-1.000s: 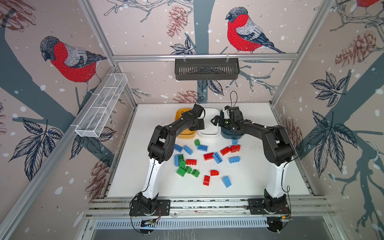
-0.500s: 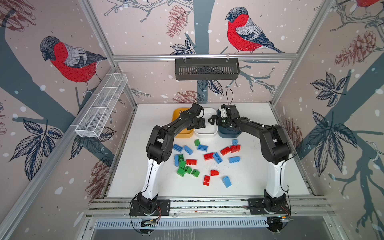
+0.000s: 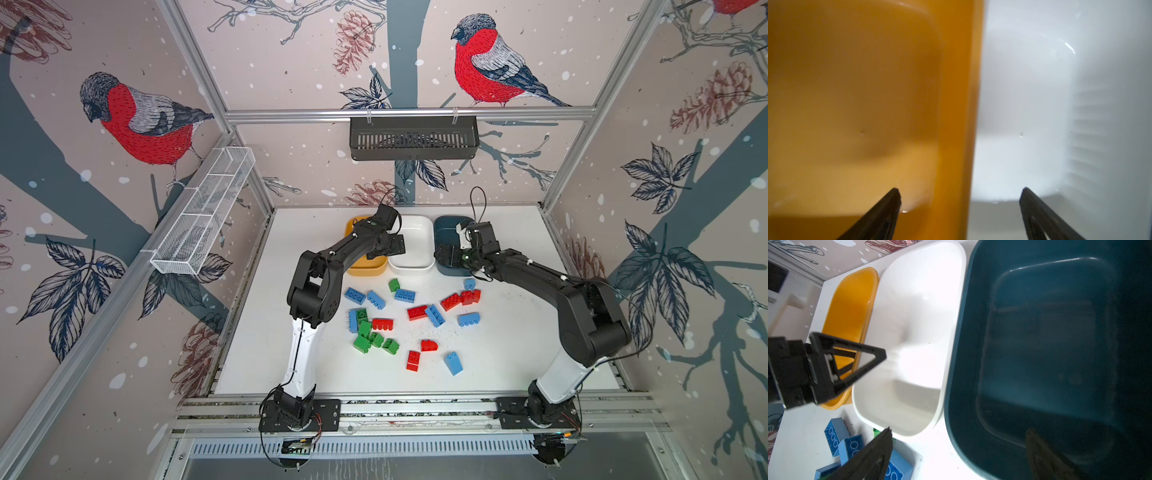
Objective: Sort the legos into containers by color
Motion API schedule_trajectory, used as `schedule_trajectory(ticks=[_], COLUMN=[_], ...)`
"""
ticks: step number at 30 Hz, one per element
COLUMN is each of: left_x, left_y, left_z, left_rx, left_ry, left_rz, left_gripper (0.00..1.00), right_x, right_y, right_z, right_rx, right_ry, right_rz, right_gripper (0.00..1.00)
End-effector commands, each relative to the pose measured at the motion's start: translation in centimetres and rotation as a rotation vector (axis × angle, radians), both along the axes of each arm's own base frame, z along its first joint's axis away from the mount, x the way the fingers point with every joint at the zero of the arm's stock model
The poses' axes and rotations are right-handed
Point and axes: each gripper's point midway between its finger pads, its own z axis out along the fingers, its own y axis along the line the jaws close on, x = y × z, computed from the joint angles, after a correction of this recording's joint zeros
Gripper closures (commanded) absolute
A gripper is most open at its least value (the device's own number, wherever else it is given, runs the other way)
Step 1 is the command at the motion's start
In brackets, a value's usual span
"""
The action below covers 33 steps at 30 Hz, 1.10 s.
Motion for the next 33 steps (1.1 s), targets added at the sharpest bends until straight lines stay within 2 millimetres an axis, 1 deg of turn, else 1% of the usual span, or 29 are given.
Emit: schedule_trajectory(ticks=[1,3,5,10,13,14,16,21,22,26,30,33], left_x=[0.8,1.3,1.9,3.4,4.0,4.0,3.9,3.3,3.1,2.1,1.5,1.4], left_y=[0.7,1.2,2.4,6.3,8.8,9.4,9.8,8.1,7.4,3.5,0.8,-0.7], left_z=[2.4,3.4,3.4,1.9,1.5,1.4,1.3,2.1,2.4,2.9,2.4,2.3], left_rx=[-0.136,-0.239,-0.272,-0.260,-0.236,-0.234,-0.251,-0.299,-0.310,-0.335,-0.351,-0.374], left_ry=[-0.067,-0.092,-0.099,-0.079,-0.082,-0.081,-0.078,-0.078,-0.080,-0.070,-0.039,-0.029], left_rz=[-0.036,-0.067,-0.058,0.022,0.089,0.107,0.117,0.074,0.056,-0.040,-0.085,-0.107], left_gripper=[0.03,0.03,0.03,0.03,0.03,0.03,0.03,0.03,0.03,0.03,0.03,0.03], right_x=[-0.8,-1.0,-1.1,-1.3,-1.5,-1.6,-1.7,-2.1,-2.1,-2.2,-2.4,-2.8], right_y=[-1.7,-2.6,-3.4,-4.8,-5.6,-6.1,-6.7,-7.8,-7.9,-8.0,-7.7,-7.4], right_z=[0.4,1.1,1.8,3.8,4.5,4.7,4.8,4.8,4.8,4.7,4.4,3.9], right_rx=[-0.066,-0.096,-0.106,-0.069,-0.072,-0.078,-0.089,-0.084,-0.081,-0.068,-0.060,-0.054], right_ry=[-0.015,-0.034,-0.060,-0.127,-0.152,-0.155,-0.158,-0.159,-0.160,-0.159,-0.149,-0.138], right_rz=[-0.036,-0.064,-0.104,-0.191,-0.224,-0.236,-0.251,-0.277,-0.282,-0.285,-0.277,-0.248], right_gripper=[0.01,0.00,0.00,0.01,0.01,0.01,0.01,0.01,0.01,0.01,0.01,0.00])
